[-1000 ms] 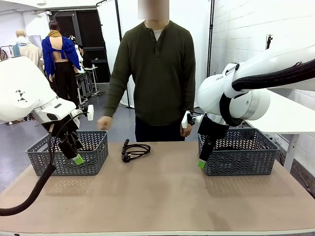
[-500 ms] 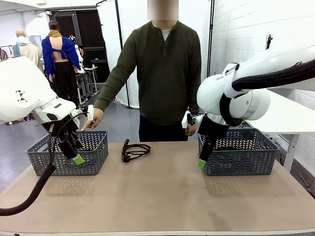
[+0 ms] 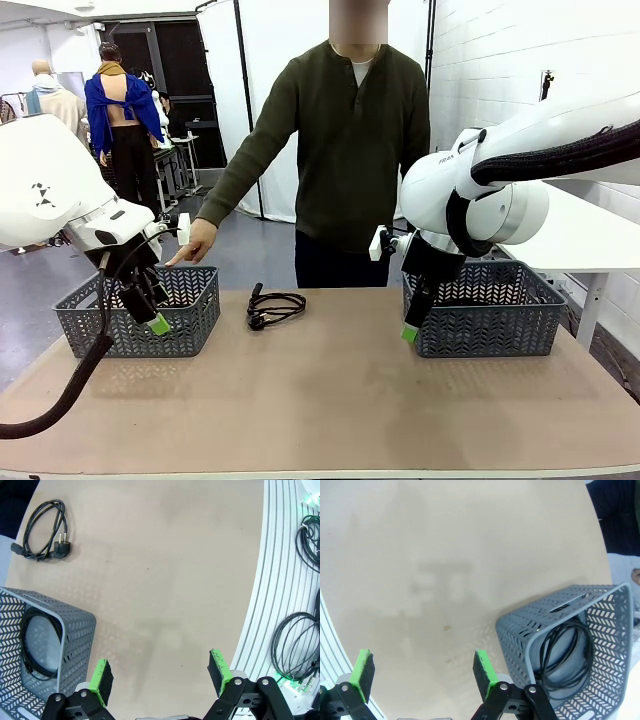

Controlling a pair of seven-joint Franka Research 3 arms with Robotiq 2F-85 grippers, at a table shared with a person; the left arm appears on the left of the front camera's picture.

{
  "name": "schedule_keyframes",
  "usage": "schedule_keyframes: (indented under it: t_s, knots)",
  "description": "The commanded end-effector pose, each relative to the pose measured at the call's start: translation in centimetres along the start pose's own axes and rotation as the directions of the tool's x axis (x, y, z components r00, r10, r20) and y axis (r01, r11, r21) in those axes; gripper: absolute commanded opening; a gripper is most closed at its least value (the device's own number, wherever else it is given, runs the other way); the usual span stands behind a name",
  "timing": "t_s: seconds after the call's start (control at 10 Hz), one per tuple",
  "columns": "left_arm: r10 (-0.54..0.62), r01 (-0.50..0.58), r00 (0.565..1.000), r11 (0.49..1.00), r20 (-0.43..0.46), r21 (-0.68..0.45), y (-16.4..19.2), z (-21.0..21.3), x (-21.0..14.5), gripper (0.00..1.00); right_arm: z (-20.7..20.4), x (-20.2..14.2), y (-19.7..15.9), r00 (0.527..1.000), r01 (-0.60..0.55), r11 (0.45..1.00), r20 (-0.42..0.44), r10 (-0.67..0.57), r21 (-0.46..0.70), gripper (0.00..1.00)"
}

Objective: Organize the cables according to human instructions.
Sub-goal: Pick up a bundle of cables and place it in the basket indicated by the human.

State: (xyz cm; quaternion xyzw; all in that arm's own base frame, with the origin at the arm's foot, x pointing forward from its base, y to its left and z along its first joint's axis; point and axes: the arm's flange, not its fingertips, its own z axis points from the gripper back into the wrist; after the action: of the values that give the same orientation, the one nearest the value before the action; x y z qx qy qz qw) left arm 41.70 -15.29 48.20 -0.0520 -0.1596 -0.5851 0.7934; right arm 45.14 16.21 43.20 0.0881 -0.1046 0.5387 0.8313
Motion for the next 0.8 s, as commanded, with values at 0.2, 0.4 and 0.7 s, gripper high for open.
schedule_keyframes:
  t_s: [0.2,0.4,0.7]
  knots:
    - [0.001,-0.001,1.0,1.0,-0.003,0.002,-0.02,0.0,0.01,1.0,-0.01,-0.06,0.0,1.0,-0.006,1.0,-0.005,0.006,0.005,1.0]
    - [0.001,-0.001,1.0,1.0,-0.003,0.002,-0.02,0.0,0.01,1.0,-0.01,-0.06,0.0,1.0,-0.006,1.0,-0.005,0.006,0.005,1.0]
    - [0.0,0.0,1.0,1.0,0.0,0.0,0.0,0.0,0.0,1.0,-0.01,-0.06,0.0,1.0,-0.006,1.0,-0.005,0.006,0.005,1.0]
